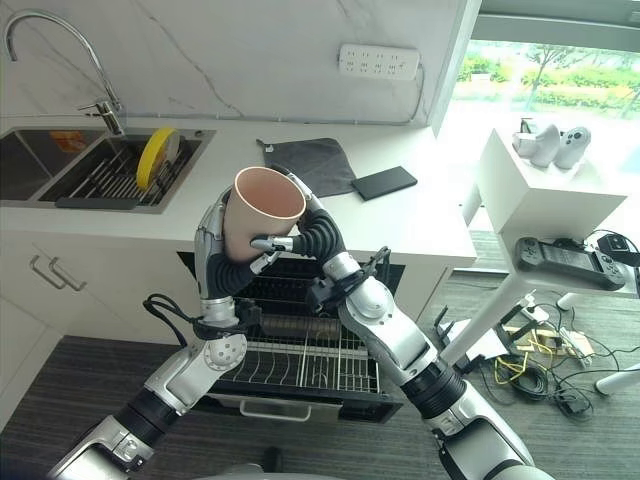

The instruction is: Place the dishes in the dishwasher.

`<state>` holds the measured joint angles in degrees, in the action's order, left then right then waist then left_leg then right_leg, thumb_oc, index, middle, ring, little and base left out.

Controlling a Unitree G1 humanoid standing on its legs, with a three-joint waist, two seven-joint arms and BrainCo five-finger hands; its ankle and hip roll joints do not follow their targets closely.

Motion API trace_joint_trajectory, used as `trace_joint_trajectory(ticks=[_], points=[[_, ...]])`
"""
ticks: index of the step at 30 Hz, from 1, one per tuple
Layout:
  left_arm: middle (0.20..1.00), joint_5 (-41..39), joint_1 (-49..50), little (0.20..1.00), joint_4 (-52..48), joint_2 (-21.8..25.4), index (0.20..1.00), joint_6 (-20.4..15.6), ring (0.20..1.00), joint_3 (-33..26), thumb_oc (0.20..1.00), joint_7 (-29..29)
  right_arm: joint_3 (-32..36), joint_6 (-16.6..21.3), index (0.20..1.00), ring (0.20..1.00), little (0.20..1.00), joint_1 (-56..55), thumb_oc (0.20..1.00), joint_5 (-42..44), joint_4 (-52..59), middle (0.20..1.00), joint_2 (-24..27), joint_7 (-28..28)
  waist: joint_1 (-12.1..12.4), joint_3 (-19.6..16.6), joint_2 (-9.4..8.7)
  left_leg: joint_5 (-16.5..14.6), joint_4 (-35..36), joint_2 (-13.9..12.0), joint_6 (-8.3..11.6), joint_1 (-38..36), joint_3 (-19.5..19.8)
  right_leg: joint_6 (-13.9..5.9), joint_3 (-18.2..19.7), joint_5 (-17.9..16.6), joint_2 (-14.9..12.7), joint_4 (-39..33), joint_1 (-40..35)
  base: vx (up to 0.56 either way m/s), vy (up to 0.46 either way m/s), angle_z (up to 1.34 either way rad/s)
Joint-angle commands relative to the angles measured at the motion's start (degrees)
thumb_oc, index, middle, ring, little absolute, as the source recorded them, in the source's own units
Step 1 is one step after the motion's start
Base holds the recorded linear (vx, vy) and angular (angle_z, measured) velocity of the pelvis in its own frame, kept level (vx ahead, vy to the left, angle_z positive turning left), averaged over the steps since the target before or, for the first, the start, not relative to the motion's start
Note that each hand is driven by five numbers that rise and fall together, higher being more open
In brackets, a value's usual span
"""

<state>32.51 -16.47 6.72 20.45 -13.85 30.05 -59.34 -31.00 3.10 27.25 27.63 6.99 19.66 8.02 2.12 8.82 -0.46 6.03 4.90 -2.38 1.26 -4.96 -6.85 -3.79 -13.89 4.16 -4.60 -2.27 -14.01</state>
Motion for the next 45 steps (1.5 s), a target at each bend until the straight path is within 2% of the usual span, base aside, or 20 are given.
trace_joint_trajectory(ticks=[1, 5, 7, 8, 12, 14, 21, 32, 33, 34, 45], points=[[0.2, 1.7, -5.2, 0.2, 0.4, 0.3, 0.2, -1.4, 0.2, 6.1, 0.2, 0.4, 0.7, 3.4, 1.0, 1.0, 1.0, 10.0, 1.0, 1.3, 0.8, 1.0, -3.0, 0.9, 2.4, 0.6, -0.6, -10.0, -4.7, -3.0, 1.66, -4.7, -1.1, -1.86, 0.2, 0.2, -3.6, 4.0, 3.5, 0.0, 0.0, 0.0], [0.2, 2.2, -5.2, 0.2, 0.4, 0.4, 0.2, -1.9, 0.2, 6.2, 0.2, 0.3, 0.2, 3.1, 1.0, 1.0, 1.0, 9.8, 1.0, 4.9, 0.4, 1.0, -3.3, -1.6, 2.5, 0.7, -0.58, -10.0, -4.8, -2.9, 1.6, -4.7, -1.0, -1.82, 0.1, 0.3, -3.6, 4.1, 3.5, 0.0, 0.0, 0.0], [0.2, 2.6, -5.4, 0.2, 0.3, 0.5, 0.2, -2.2, 0.2, 6.4, 0.2, 0.4, -0.3, 1.8, 1.0, 1.0, 1.0, 9.7, 1.0, 9.9, 0.5, 1.0, -3.7, -3.3, 2.6, 0.7, -0.57, -10.0, -4.8, -2.8, 1.52, -4.8, -1.0, -1.79, 0.1, 0.3, -3.7, 4.1, 3.4, 0.0, 0.0, 0.0], [0.2, 3.4, -5.6, 0.2, 0.1, 0.6, 0.2, -2.5, 0.2, 6.7, 0.2, 0.5, -0.9, -0.1, 1.0, 1.0, 1.0, 9.3, 1.0, 15.7, 0.5, 1.0, -4.5, -5.5, 2.7, 0.6, -0.64, -10.1, -4.8, -2.7, 1.48, -4.8, -1.0, -1.78, -0.1, 0.3, -3.7, 4.2, 3.3, 0.0, 0.0, 0.0], [0.2, 4.4, -5.9, 0.2, 0.2, 0.5, 0.2, -2.9, 0.2, 7.6, 0.2, 0.5, -2.0, 0.5, 1.0, 1.0, 1.0, 9.0, 1.0, 16.5, 0.3, 1.0, -5.4, -7.0, 2.9, 0.5, -0.73, -10.1, -4.7, -2.7, 1.39, -4.9, -1.0, -1.82, -0.3, 0.4, -3.7, 4.3, 3.3, 0.02, -0.006, 0.06], [0.2, 5.5, -6.3, 0.2, 0.6, 0.4, 0.2, -3.3, 0.2, 8.6, 0.2, -0.1, -2.8, -0.6, 1.0, 1.0, 1.0, 8.9, 1.0, 20.3, 0.1, 1.0, -6.1, -7.5, 2.9, 0.4, -0.79, -10.0, -4.6, -2.6, 1.27, -4.9, -1.0, -1.89, -0.3, 0.4, -3.7, 4.3, 3.3, 0.01, -0.002, 0.02], [0.2, 5.8, -7.4, 0.2, 1.0, -0.1, 0.2, -2.7, 0.2, 10.3, 0.2, 0.0, -3.3, 1.3, 1.0, 1.0, 1.0, 9.0, 1.0, 18.5, -0.6, 1.0, -7.1, -8.0, 2.8, 0.2, -0.83, -10.1, -4.4, -2.4, 1.01, -5.0, -1.0, -2.01, -0.1, 0.3, -3.7, 4.4, 3.4, 0.0, 0.0, 0.0], [0.2, 6.3, -7.5, 0.2, 1.0, 0.2, 0.2, -2.4, 0.2, 11.6, 0.2, 2.4, -2.7, 1.7, 1.0, 1.0, 1.0, 9.7, 1.0, 14.6, -0.8, 1.0, -6.9, -6.0, 2.7, 0.5, -0.74, -10.4, -4.8, -2.1, 0.81, -4.9, -1.0, -1.97, 0.0, 0.4, -3.7, 4.6, 3.6, 0.0, 0.0, 0.0], [0.2, 6.3, -7.6, 0.2, 1.1, 0.2, 0.2, -2.3, 0.2, 11.8, 0.2, 2.4, -2.9, 2.3, 0.812, 0.812, 0.812, 9.7, 0.812, 14.3, -1.0, 0.812, -7.0, -5.8, 2.7, 0.5, -0.71, -10.4, -4.8, -2.1, 0.78, -4.9, -1.0, -1.93, 0.0, 0.4, -3.7, 4.6, 3.6, 0.0, 0.0, 0.0], [0.2, 6.3, -7.7, 0.2, 1.1, 0.2, 0.2, -2.3, 0.2, 11.8, 0.2, 2.6, -2.8, 3.0, 0.2, 0.2, 0.2, 9.8, 0.2, 13.5, -1.1, 0.2, -7.0, -5.5, 2.7, 0.5, -0.67, -10.4, -4.9, -2.1, 0.77, -4.9, -1.0, -1.92, 0.0, 0.4, -3.7, 4.7, 3.6, 0.0, 0.0, 0.0], [0.2, 6.9, -7.9, 0.2, 0.7, 0.6, 0.2, -1.0, 0.2, 13.0, 0.2, 5.3, -3.0, 2.4, 0.2, 0.2, 0.2, 10.0, 0.2, 12.0, -0.6, 0.2, -6.9, -5.5, 2.5, 0.8, -0.34, -10.7, -5.5, -1.9, 0.62, -4.7, -1.0, -1.86, 0.1, 0.7, -3.7, 5.0, 3.7, 0.0, 0.0, 0.0]])
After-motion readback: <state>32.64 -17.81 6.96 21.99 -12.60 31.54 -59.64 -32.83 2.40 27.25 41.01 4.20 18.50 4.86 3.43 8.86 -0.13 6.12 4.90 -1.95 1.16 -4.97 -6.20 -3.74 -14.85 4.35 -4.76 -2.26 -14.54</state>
